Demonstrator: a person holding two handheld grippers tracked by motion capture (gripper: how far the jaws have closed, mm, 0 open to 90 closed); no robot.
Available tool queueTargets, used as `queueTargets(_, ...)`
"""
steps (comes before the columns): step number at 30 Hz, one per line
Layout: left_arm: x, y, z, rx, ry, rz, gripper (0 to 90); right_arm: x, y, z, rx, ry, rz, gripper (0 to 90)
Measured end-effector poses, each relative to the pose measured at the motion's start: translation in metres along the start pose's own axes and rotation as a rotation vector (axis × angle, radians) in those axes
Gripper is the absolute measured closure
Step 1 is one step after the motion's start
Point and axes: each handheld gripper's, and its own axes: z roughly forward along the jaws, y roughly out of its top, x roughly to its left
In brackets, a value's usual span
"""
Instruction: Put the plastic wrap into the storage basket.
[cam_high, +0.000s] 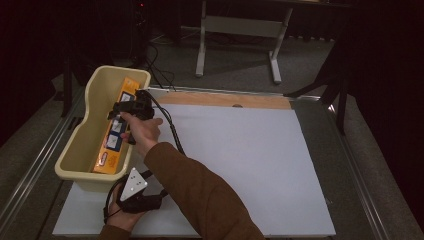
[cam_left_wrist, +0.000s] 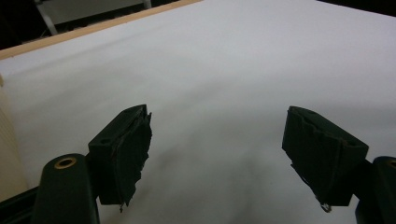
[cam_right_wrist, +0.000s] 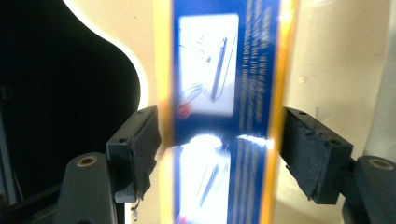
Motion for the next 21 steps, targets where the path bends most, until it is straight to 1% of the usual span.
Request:
queueTargets(1,0.0,0.0,0.0,0.0,0.001,0.0,23.4,0.0,0.0,-0.001,0.0,0.017,0.0,31.2)
queueTargets(2,0.0,0.0,0.0,-0.002,0.001,-0.001,23.4,0.001,-0.001,-0.002,0.005,0.055,0.003,30.3)
queueTargets(3,0.0,0.0,0.0,-0.003,0.001,-0.002,23.4,0.004,-0.002,-0.003,0.008,0.055,0.003,30.5)
queueTargets(4,0.0,0.0,0.0,-0.003,0.0,-0.002,23.4,0.005,-0.004,-0.004,0.009,0.057,-0.009,30.7)
queueTargets(5,0.0,0.0,0.0,-0.001,0.001,-0.002,23.4,0.006,-0.005,-0.003,0.017,0.046,-0.022,31.6)
queueTargets(7,0.0,0.0,0.0,-0.003,0.002,-0.003,23.4,0.005,-0.006,-0.003,0.035,0.046,-0.043,32.5)
queueTargets(8,0.0,0.0,0.0,-0.004,0.002,-0.003,23.4,0.004,-0.007,-0.003,0.041,0.037,-0.066,35.0)
queueTargets(9,0.0,0.0,0.0,-0.002,0.001,-0.002,23.4,0.003,-0.007,-0.003,0.04,0.038,-0.072,35.0)
queueTargets(10,0.0,0.0,0.0,-0.002,0.003,-0.001,23.4,0.002,-0.007,-0.004,0.041,0.047,-0.089,35.1)
queueTargets(11,0.0,0.0,0.0,0.001,0.003,0.002,23.4,0.002,-0.007,-0.005,0.041,0.045,-0.099,35.7)
queueTargets(13,0.0,0.0,0.0,0.003,0.001,0.003,23.4,0.002,-0.007,-0.008,0.037,0.046,-0.142,36.6)
queueTargets(14,0.0,0.0,0.0,0.003,0.001,0.004,23.4,0.003,-0.008,-0.012,0.027,0.036,-0.177,37.9)
queueTargets(18,-0.001,0.0,0.001,0.004,0.002,0.007,23.4,0.004,-0.012,-0.025,-0.029,0.003,-0.301,39.8)
queueTargets(20,-0.001,0.0,0.001,0.004,0.002,0.011,23.4,0.003,-0.014,-0.034,-0.062,-0.005,-0.354,39.4)
queueTargets(21,-0.001,0.0,0.001,0.005,0.001,0.012,23.4,0.003,-0.014,-0.038,-0.075,-0.007,-0.371,37.7)
